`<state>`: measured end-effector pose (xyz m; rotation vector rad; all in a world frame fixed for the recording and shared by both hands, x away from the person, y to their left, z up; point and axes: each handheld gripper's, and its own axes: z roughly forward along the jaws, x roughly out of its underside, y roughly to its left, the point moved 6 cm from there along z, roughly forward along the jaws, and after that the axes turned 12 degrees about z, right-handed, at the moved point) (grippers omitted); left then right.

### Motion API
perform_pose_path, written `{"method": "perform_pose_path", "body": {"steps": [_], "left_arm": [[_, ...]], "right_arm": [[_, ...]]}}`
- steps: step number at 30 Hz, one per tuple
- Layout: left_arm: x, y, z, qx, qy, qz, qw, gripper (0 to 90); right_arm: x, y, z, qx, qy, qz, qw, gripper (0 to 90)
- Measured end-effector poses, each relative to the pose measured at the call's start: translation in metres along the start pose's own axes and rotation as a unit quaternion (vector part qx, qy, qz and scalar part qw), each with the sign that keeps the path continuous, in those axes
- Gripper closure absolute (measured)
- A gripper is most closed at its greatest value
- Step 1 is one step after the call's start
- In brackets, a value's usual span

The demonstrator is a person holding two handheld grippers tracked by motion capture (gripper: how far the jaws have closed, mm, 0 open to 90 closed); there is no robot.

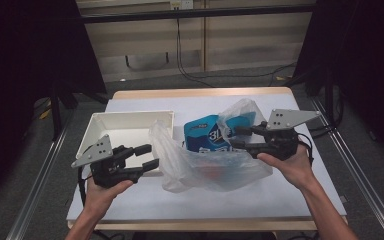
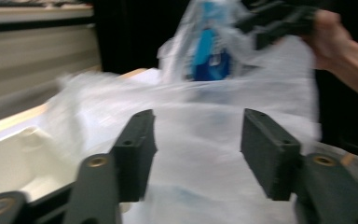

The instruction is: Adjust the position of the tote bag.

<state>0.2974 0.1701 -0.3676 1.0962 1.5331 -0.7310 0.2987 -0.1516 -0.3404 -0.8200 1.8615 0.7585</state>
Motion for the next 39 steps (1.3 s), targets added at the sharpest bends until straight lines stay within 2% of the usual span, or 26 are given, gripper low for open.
{"method": "perform_pose_path", "body": {"steps": [2, 3, 4, 7, 8, 12, 14, 15, 16, 17, 18, 21, 25, 27, 28, 29, 30, 31, 32, 33, 34, 36, 39], "left_arm": [[0.006, 0.010, 0.002, -0.009, 0.007, -0.015, 0.9998, 36.5], [0.006, 0.010, 0.002, -0.009, 0.007, -0.015, 0.9998, 33.6], [0.011, 0.020, 0.005, -0.017, 0.006, -0.027, 0.9995, 30.6], [0.013, 0.025, 0.009, -0.015, 0.008, -0.034, 0.9993, 25.8], [0.012, 0.026, 0.012, -0.012, 0.000, -0.039, 0.9992, 24.8], [0.007, 0.024, 0.026, 0.003, 0.003, -0.032, 0.9995, 23.6], [0.002, 0.025, 0.034, 0.011, 0.003, -0.031, 0.9995, 24.1], [0.002, 0.025, 0.034, 0.011, 0.003, -0.031, 0.9995, 26.3], [0.002, 0.025, 0.037, 0.012, 0.003, -0.033, 0.9994, 26.3], [0.001, 0.027, 0.041, 0.012, 0.001, -0.039, 0.9992, 28.2], [0.001, 0.027, 0.041, 0.012, 0.001, -0.039, 0.9992, 28.8], [0.002, 0.028, 0.045, 0.018, 0.000, -0.043, 0.9989, 29.4], [0.005, 0.030, 0.048, 0.020, 0.006, -0.045, 0.9988, 32.4], [0.005, 0.031, 0.049, 0.018, 0.008, -0.044, 0.9988, 37.8], [0.006, 0.031, 0.050, 0.021, 0.006, -0.045, 0.9987, 44.6], [0.006, 0.032, 0.050, 0.021, 0.006, -0.045, 0.9987, 44.6], [0.007, 0.033, 0.050, 0.019, 0.009, -0.043, 0.9989, 60.3], [0.008, 0.033, 0.051, 0.020, 0.014, -0.045, 0.9987, 60.3], [0.009, 0.032, 0.051, 0.022, 0.012, -0.044, 0.9987, 68.1], [0.009, 0.032, 0.049, 0.021, 0.015, -0.041, 0.9989, 83.7], [0.009, 0.032, 0.049, 0.021, 0.015, -0.041, 0.9989, 87.8], [0.007, 0.031, 0.047, 0.022, 0.009, -0.039, 0.9989, 90.0], [0.002, 0.030, 0.043, 0.020, 0.006, -0.029, 0.9994, 90.0]], "right_arm": [[0.004, -0.002, 0.001, 0.007, 0.008, -0.001, 0.9999, 55.4], [0.004, -0.002, 0.001, 0.007, 0.008, -0.001, 0.9999, 55.4], [0.009, -0.004, 0.002, 0.006, 0.014, 0.003, 0.9999, 54.9], [0.013, -0.006, 0.002, 0.008, 0.017, 0.008, 0.9998, 54.6], [0.015, -0.006, 0.001, 0.008, 0.017, 0.010, 0.9998, 54.6], [0.018, -0.008, 0.000, 0.008, 0.015, 0.013, 0.9998, 55.0], [0.019, -0.008, 0.000, 0.007, 0.017, 0.010, 0.9998, 60.7], [0.019, -0.008, 0.000, 0.007, 0.017, 0.010, 0.9998, 60.7], [0.020, -0.008, 0.000, 0.006, 0.018, 0.009, 0.9998, 64.7], [0.021, -0.007, 0.000, 0.001, 0.019, 0.005, 0.9998, 77.1], [0.021, -0.007, 0.000, 0.001, 0.019, 0.005, 0.9998, 77.1], [0.023, -0.007, -0.001, -0.009, 0.011, 0.010, 0.9998, 90.0], [0.023, -0.008, -0.003, -0.016, -0.002, 0.021, 0.9996, 90.0], [0.023, -0.008, -0.003, -0.018, -0.009, 0.024, 0.9995, 90.0], [0.022, -0.008, -0.004, -0.019, -0.016, 0.025, 0.9994, 90.0], [0.022, -0.008, -0.004, -0.019, -0.016, 0.025, 0.9994, 90.0], [0.021, -0.008, -0.006, -0.020, -0.024, 0.026, 0.9992, 90.0], [0.021, -0.008, -0.006, -0.020, -0.024, 0.026, 0.9992, 90.0], [0.020, -0.008, -0.007, -0.022, -0.029, 0.028, 0.9990, 90.0], [0.020, -0.008, -0.008, -0.023, -0.034, 0.029, 0.9987, 90.0], [0.020, -0.008, -0.008, -0.023, -0.034, 0.029, 0.9987, 90.0], [0.021, -0.009, -0.009, -0.024, -0.037, 0.031, 0.9985, 90.0], [0.020, -0.010, -0.009, -0.025, -0.039, 0.032, 0.9984, 90.0]]}}
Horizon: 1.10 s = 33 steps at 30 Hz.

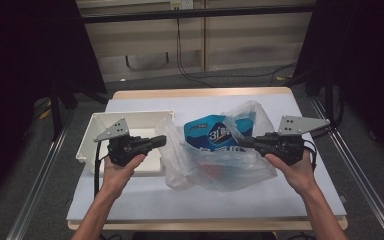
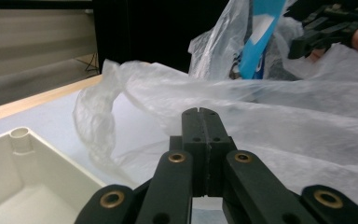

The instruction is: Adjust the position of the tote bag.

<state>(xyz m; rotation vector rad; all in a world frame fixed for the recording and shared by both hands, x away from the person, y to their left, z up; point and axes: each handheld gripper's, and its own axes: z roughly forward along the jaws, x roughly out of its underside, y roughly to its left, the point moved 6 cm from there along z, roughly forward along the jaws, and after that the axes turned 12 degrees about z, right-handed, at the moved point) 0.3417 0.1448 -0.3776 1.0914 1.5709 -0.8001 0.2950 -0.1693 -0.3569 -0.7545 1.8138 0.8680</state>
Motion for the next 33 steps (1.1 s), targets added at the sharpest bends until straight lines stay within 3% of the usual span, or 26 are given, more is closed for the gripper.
{"method": "perform_pose_path", "body": {"steps": [10, 18, 19, 20, 21, 22, 24, 27, 28, 31, 33], "left_arm": [[-0.022, -0.011, -0.008, 0.007, -0.021, 0.024, 0.9995, 90.0], [-0.020, -0.002, -0.023, -0.007, -0.025, 0.014, 0.9996, 90.0], [-0.017, 0.002, -0.023, -0.008, -0.020, -0.002, 0.9998, 83.1], [-0.017, 0.002, -0.023, -0.008, -0.020, -0.002, 0.9998, 69.4], [-0.014, 0.006, -0.022, -0.019, -0.017, -0.012, 0.9996, 61.2], [-0.012, 0.008, -0.022, -0.018, -0.019, -0.016, 0.9995, 61.2], [-0.004, 0.014, -0.015, -0.018, -0.004, -0.027, 0.9995, 46.1], [-0.002, 0.015, -0.008, -0.010, -0.002, -0.032, 0.9994, 33.3], [-0.001, 0.015, -0.004, -0.005, 0.002, -0.035, 0.9994, 33.3], [0.001, 0.007, 0.013, 0.032, 0.015, -0.036, 0.9987, 21.9], [0.000, 0.005, 0.017, 0.043, 0.013, -0.038, 0.9982, 20.4]], "right_arm": [[-0.012, -0.002, -0.009, 0.006, -0.016, -0.003, 0.9999, 90.0], [-0.016, -0.003, -0.015, 0.009, -0.022, -0.002, 0.9997, 90.0], [-0.018, -0.004, -0.017, 0.012, -0.024, -0.003, 0.9996, 90.0], [-0.018, -0.004, -0.017, 0.012, -0.024, -0.003, 0.9996, 90.0], [-0.019, -0.004, -0.019, 0.013, -0.026, -0.003, 0.9996, 90.0], [-0.019, -0.004, -0.019, 0.013, -0.026, -0.003, 0.9996, 90.0], [-0.019, -0.004, -0.020, 0.015, -0.025, -0.004, 0.9996, 90.0], [-0.020, -0.005, -0.024, 0.020, -0.026, -0.007, 0.9994, 90.0], [-0.020, -0.005, -0.024, 0.020, -0.026, -0.007, 0.9994, 90.0], [-0.022, -0.005, -0.034, 0.028, -0.030, -0.008, 0.9991, 90.0], [-0.022, -0.006, -0.036, 0.032, -0.031, -0.007, 0.9990, 90.0]]}}
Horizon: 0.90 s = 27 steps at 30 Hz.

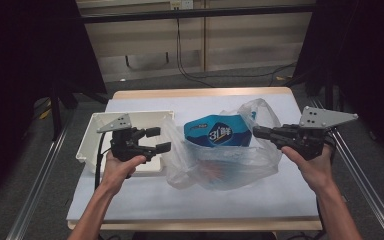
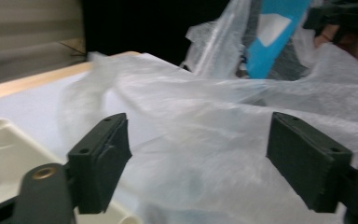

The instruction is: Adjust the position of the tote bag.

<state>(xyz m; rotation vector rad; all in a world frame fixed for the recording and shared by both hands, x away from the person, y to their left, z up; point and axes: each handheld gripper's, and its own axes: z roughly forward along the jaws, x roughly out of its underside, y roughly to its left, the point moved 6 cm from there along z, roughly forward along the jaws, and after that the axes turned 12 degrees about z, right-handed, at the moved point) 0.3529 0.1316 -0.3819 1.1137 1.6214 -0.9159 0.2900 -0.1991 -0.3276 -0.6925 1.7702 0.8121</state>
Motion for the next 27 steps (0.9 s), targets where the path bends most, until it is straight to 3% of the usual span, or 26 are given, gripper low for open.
{"method": "perform_pose_path", "body": {"steps": [2, 3, 4, 5, 6, 8, 9, 10, 11, 14, 19, 27], "left_arm": [[0.000, -0.002, 0.007, 0.014, 0.005, -0.001, 0.9999, 21.2], [0.000, -0.004, 0.008, 0.021, 0.005, 0.000, 0.9998, 26.0], [-0.001, -0.007, 0.012, 0.021, 0.008, 0.012, 0.9997, 41.3], [-0.001, -0.007, 0.012, 0.021, 0.008, 0.012, 0.9997, 47.9], [-0.002, -0.009, 0.013, 0.025, 0.005, 0.020, 0.9995, 47.9], [-0.003, -0.009, 0.015, 0.017, 0.012, 0.031, 0.9993, 75.3], [-0.004, -0.010, 0.014, 0.015, 0.009, 0.035, 0.9992, 82.7], [-0.005, -0.009, 0.013, 0.016, 0.009, 0.035, 0.9992, 82.7], [-0.006, -0.008, 0.012, 0.010, 0.006, 0.036, 0.9993, 88.8], [-0.012, -0.007, 0.006, 0.004, -0.002, 0.037, 0.9993, 90.0], [-0.033, -0.007, -0.008, -0.007, -0.024, 0.059, 0.9979, 90.0], [-0.082, -0.014, -0.039, -0.026, -0.066, 0.109, 0.9915, 90.0]], "right_arm": [[0.000, 0.000, -0.002, 0.000, -0.001, -0.001, 1.0000, 90.0], [0.000, 0.000, -0.003, 0.000, -0.002, 0.000, 1.0000, 90.0], [0.001, -0.001, -0.004, 0.001, -0.001, 0.000, 1.0000, 90.0], [0.001, -0.001, -0.004, 0.001, -0.001, 0.000, 1.0000, 90.0], [0.001, 0.000, -0.004, 0.001, -0.002, 0.000, 1.0000, 90.0], [0.000, 0.000, -0.004, 0.001, -0.004, -0.001, 1.0000, 90.0], [0.000, 0.000, -0.004, 0.000, -0.005, -0.001, 1.0000, 90.0], [0.000, 0.000, -0.004, 0.000, -0.005, -0.001, 1.0000, 90.0], [0.000, 0.000, -0.004, 0.000, -0.006, -0.001, 1.0000, 90.0], [-0.001, -0.001, -0.005, 0.001, -0.008, -0.002, 1.0000, 90.0], [-0.010, -0.004, -0.009, 0.006, -0.027, 0.002, 0.9996, 90.0], [-0.035, -0.010, -0.023, 0.013, -0.064, 0.009, 0.9978, 90.0]]}}
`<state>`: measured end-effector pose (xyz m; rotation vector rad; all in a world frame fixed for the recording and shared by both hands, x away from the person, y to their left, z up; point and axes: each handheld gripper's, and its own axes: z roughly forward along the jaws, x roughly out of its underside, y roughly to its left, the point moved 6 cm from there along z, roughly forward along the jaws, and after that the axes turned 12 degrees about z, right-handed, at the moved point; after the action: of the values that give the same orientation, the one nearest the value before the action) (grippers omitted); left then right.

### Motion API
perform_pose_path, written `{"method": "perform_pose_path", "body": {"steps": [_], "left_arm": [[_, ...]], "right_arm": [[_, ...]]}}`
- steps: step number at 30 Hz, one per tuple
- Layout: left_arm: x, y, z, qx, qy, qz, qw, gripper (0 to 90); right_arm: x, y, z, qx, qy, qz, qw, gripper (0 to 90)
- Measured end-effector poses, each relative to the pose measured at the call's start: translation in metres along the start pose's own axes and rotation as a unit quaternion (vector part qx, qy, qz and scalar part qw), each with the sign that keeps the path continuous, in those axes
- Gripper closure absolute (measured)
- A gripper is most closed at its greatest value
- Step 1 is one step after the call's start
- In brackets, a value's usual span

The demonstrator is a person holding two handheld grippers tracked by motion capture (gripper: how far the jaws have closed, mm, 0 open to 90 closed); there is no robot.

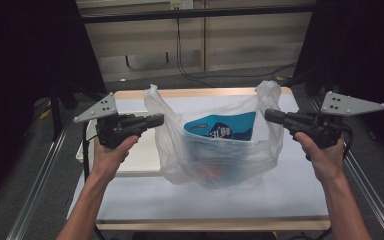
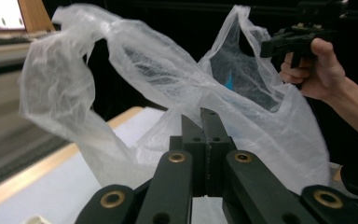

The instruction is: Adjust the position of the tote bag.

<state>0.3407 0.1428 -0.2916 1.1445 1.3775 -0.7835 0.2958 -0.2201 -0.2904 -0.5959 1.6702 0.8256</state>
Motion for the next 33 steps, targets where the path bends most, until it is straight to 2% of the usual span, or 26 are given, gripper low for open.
{"method": "perform_pose_path", "body": {"steps": [1, 3, 4, 7, 8, 9, 13, 16, 19, 25, 29, 33], "left_arm": [[-0.006, 0.000, -0.003, 0.006, -0.002, 0.008, 0.9999, 90.0], [-0.017, -0.001, -0.012, -0.002, -0.012, 0.021, 0.9997, 90.0], [-0.021, -0.002, -0.014, -0.006, -0.016, 0.021, 0.9996, 90.0], [-0.033, -0.006, -0.025, -0.007, -0.025, 0.037, 0.9990, 90.0], [-0.038, -0.009, -0.028, -0.006, -0.026, 0.044, 0.9987, 90.0], [-0.040, -0.011, -0.030, -0.007, -0.028, 0.046, 0.9985, 90.0], [-0.052, -0.018, -0.037, -0.005, -0.031, 0.065, 0.9974, 90.0], [-0.056, -0.019, -0.042, -0.009, -0.031, 0.067, 0.9972, 90.0], [-0.050, -0.017, -0.048, -0.016, -0.027, 0.063, 0.9975, 90.0], [-0.021, -0.020, -0.055, -0.015, -0.013, 0.042, 0.9989, 90.0], [-0.007, -0.021, -0.053, -0.010, -0.001, 0.032, 0.9994, 90.0], [0.001, -0.019, -0.047, -0.010, 0.010, 0.028, 0.9995, 90.0]], "right_arm": [[-0.008, -0.002, -0.005, 0.004, -0.015, -0.002, 0.9999, 90.0], [-0.012, -0.002, -0.008, 0.006, -0.022, -0.001, 0.9997, 90.0], [-0.017, -0.002, -0.012, 0.009, -0.030, -0.001, 0.9995, 90.0], [-0.026, -0.003, -0.020, 0.018, -0.048, -0.003, 0.9987, 90.0], [-0.034, -0.004, -0.029, 0.027, -0.068, -0.004, 0.9973, 90.0], [-0.037, -0.005, -0.032, 0.029, -0.075, -0.004, 0.9968, 90.0], [-0.045, -0.007, -0.044, 0.036, -0.095, -0.003, 0.9949, 90.0], [-0.050, -0.007, -0.053, 0.041, -0.103, -0.006, 0.9938, 90.0], [-0.049, -0.008, -0.059, 0.050, -0.102, -0.012, 0.9935, 90.0], [-0.038, -0.010, -0.068, 0.062, -0.093, -0.012, 0.9937, 90.0], [-0.027, -0.014, -0.075, 0.074, -0.081, -0.005, 0.9940, 90.0], [-0.020, -0.019, -0.073, 0.078, -0.070, 0.000, 0.9945, 90.0]]}}
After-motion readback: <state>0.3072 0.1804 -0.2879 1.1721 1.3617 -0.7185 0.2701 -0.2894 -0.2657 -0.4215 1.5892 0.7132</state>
